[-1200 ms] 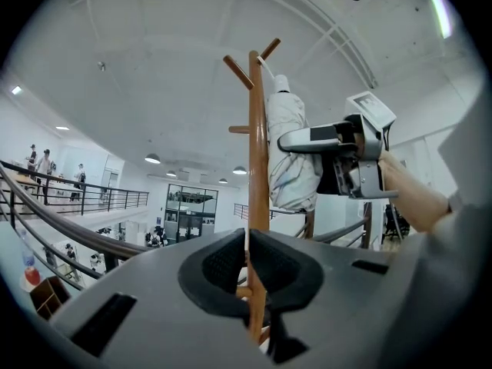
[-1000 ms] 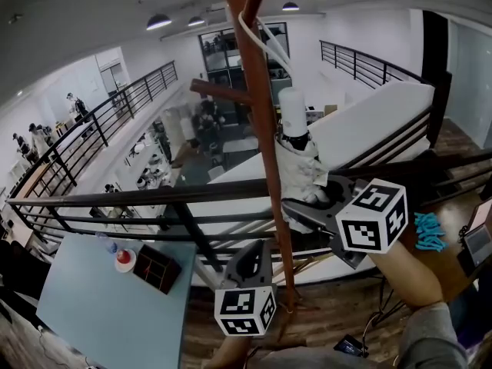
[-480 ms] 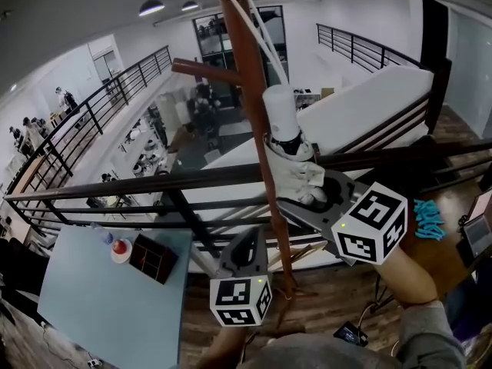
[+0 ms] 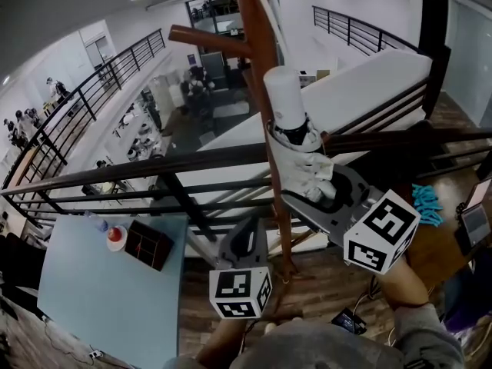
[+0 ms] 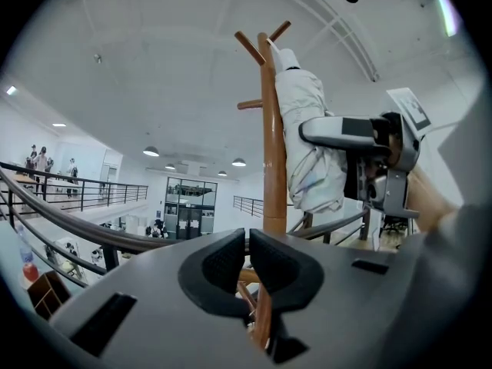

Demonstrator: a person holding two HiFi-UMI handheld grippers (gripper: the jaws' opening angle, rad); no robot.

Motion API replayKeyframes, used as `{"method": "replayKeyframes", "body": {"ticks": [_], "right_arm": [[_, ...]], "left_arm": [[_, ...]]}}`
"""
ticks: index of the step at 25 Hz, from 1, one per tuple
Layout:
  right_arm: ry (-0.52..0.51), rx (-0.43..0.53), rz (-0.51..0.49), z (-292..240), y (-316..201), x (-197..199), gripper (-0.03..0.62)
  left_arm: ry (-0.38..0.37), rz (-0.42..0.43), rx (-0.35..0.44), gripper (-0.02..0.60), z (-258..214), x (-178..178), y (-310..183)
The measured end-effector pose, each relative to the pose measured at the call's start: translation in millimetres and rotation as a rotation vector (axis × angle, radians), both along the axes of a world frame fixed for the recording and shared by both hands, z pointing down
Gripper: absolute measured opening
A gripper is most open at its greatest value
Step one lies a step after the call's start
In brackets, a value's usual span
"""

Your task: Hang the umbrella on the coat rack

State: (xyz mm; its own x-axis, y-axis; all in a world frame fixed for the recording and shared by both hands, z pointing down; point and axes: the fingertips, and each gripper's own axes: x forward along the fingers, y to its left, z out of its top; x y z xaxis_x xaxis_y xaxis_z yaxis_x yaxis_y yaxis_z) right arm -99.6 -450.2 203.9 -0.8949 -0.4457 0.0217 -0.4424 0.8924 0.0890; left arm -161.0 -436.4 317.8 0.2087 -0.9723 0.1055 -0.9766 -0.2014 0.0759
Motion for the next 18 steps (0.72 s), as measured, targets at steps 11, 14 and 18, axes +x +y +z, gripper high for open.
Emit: {"method": "replayKeyframes", "body": {"ticks": [11, 14, 18], "right_arm": [[-0.144, 0.061, 0.128, -7.3, 9.9, 8.0, 0.254], [-0.174, 0.055, 0.139, -6.7, 19.5, 10.3, 0.266], [-0.172, 0.037, 0.173, 14.1, 32.3, 12.9, 0.278]], "left_arm": [[0.007, 0.039, 0.035, 0.028, -4.0, -3.8, 7.3], [0.011, 0.053, 0.038, 0.029, -1.8, -1.6, 15.3], [0.013, 0.073, 0.023, 0.029, 16.1, 0.7, 30.7]]}}
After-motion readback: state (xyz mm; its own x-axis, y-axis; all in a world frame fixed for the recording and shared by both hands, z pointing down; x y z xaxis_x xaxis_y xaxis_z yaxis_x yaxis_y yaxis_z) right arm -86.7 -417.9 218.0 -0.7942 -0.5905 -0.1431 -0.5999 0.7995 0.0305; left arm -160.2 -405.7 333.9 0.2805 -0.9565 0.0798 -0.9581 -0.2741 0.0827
